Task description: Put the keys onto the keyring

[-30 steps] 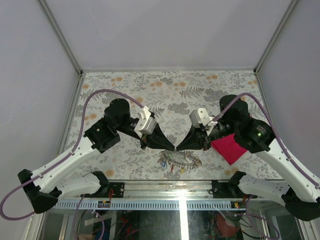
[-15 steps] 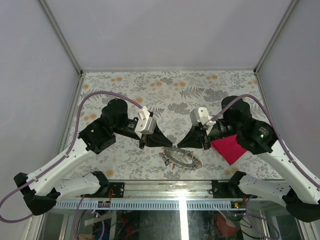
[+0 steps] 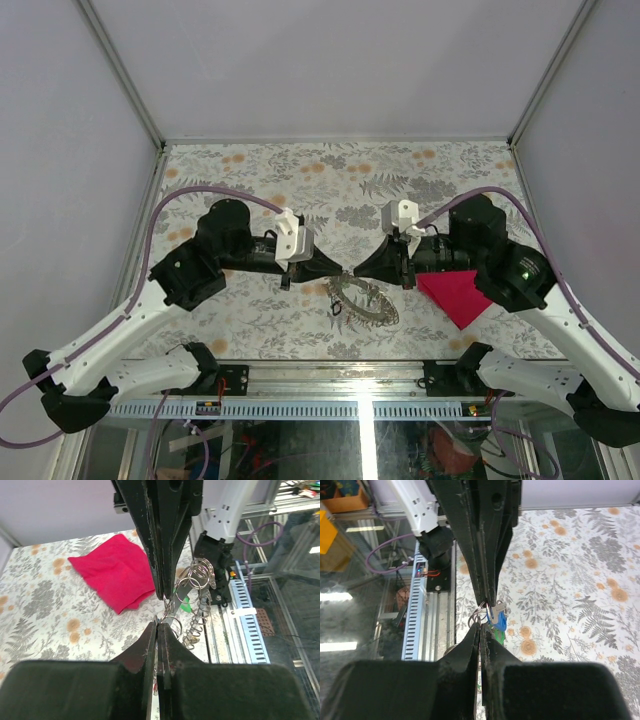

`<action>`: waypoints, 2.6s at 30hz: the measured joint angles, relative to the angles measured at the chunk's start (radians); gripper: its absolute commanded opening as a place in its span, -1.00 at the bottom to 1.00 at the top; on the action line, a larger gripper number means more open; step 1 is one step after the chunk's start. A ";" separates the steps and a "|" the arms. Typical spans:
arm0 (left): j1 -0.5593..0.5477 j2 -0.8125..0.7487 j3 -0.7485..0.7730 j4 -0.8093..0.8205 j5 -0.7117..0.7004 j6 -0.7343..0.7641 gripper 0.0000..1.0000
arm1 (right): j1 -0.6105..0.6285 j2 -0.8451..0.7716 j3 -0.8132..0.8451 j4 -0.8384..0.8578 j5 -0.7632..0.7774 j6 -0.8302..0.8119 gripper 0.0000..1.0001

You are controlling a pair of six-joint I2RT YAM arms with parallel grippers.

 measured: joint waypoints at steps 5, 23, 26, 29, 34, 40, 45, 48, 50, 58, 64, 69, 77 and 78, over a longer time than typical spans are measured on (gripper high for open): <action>0.000 -0.010 0.000 0.000 -0.096 -0.002 -1.00 | 0.000 -0.031 -0.064 0.115 0.080 0.080 -1.00; -0.004 -0.028 0.000 0.011 -0.376 -0.014 -1.00 | 0.001 -0.050 -0.214 0.438 0.295 0.278 -1.00; -0.009 -0.027 0.000 0.013 -0.414 -0.023 -1.00 | 0.001 -0.048 -0.240 0.497 0.323 0.314 -1.00; -0.010 -0.026 0.000 0.014 -0.449 -0.033 -1.00 | 0.001 -0.047 -0.278 0.578 0.349 0.349 -1.00; -0.011 -0.026 0.000 0.016 -0.477 -0.053 -1.00 | 0.001 -0.047 -0.336 0.699 0.370 0.393 -1.00; -0.014 -0.029 0.000 0.018 -0.489 -0.072 -0.83 | 0.001 -0.047 -0.384 0.827 0.378 0.424 -1.00; -0.021 -0.038 0.000 0.026 -0.480 -0.089 -0.68 | 0.001 -0.047 -0.393 0.885 0.393 0.426 -1.00; -0.022 -0.048 0.000 0.024 -0.469 -0.099 -0.64 | 0.001 -0.047 -0.394 0.913 0.400 0.419 -1.00; -0.022 -0.058 0.000 0.024 -0.465 -0.106 -0.64 | 0.001 -0.048 -0.394 0.929 0.403 0.411 -1.00; -0.022 -0.123 -0.007 0.060 -0.457 -0.147 -0.59 | 0.001 -0.054 -0.430 0.984 0.378 0.353 -1.00; -0.022 -0.201 -0.073 0.174 -0.457 -0.203 -0.48 | 0.001 -0.071 -0.473 1.031 0.293 0.322 -1.00; -0.022 -0.218 -0.111 0.249 -0.432 -0.246 -0.44 | 0.001 -0.085 -0.491 1.098 0.222 0.319 -1.00; -0.022 -0.212 -0.167 0.330 -0.365 -0.298 -0.40 | 0.001 -0.092 -0.493 1.171 0.145 0.320 -1.00; -0.022 -0.212 -0.173 0.339 -0.359 -0.304 -0.40 | 0.001 -0.092 -0.493 1.177 0.135 0.321 -1.00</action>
